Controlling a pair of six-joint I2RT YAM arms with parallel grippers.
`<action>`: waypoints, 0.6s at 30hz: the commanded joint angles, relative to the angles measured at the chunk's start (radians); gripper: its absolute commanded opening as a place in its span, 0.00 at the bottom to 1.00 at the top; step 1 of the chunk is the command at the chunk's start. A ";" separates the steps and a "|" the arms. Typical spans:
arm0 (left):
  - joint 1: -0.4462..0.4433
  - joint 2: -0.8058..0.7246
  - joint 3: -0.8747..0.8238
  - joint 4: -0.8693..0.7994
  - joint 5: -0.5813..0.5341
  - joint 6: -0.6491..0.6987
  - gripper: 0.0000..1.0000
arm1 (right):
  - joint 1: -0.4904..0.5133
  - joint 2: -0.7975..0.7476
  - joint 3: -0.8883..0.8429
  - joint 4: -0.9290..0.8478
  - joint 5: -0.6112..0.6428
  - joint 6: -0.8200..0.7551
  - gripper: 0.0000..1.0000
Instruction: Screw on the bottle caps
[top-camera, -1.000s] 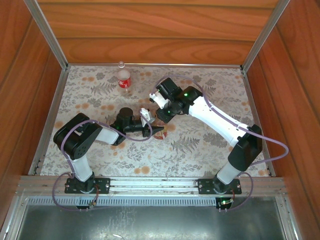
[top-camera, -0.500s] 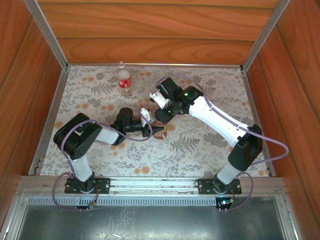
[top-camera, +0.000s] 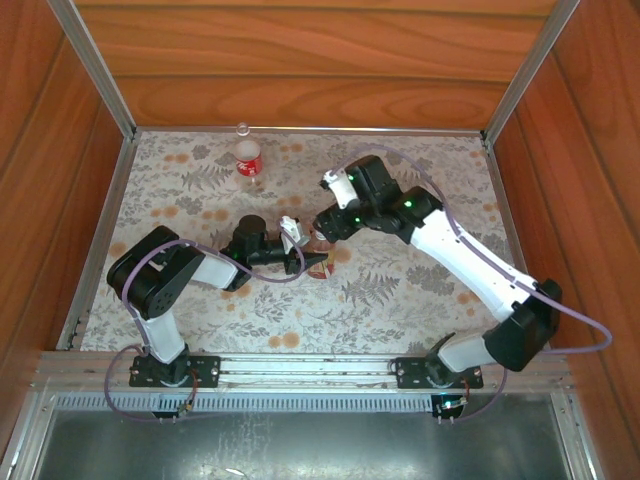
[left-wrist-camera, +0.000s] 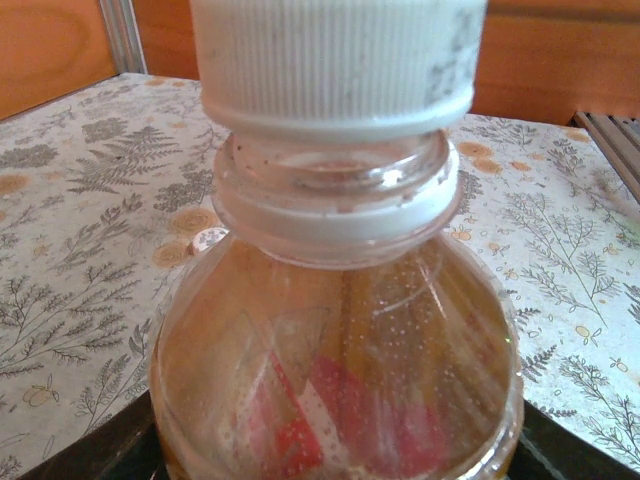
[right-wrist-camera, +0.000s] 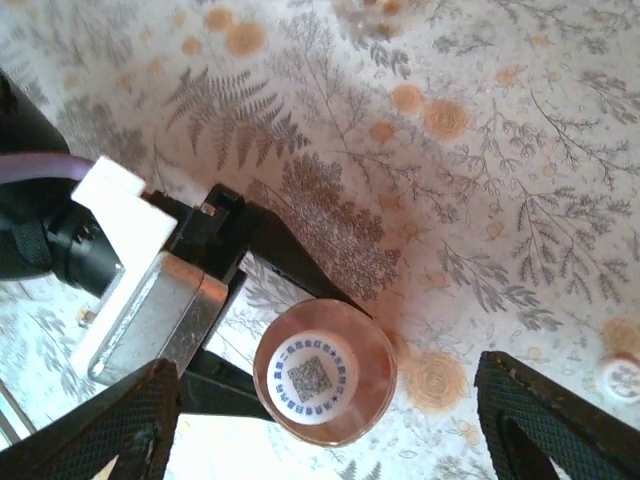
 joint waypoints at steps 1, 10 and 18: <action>-0.005 0.036 -0.008 -0.058 -0.016 -0.019 0.59 | -0.018 -0.077 -0.082 0.158 -0.071 0.130 0.92; -0.005 0.033 0.010 -0.058 0.001 -0.076 0.58 | -0.063 -0.220 -0.229 0.280 -0.085 0.194 1.00; -0.007 0.053 0.025 -0.058 0.026 -0.078 0.59 | -0.064 -0.158 -0.188 0.167 -0.073 0.217 0.81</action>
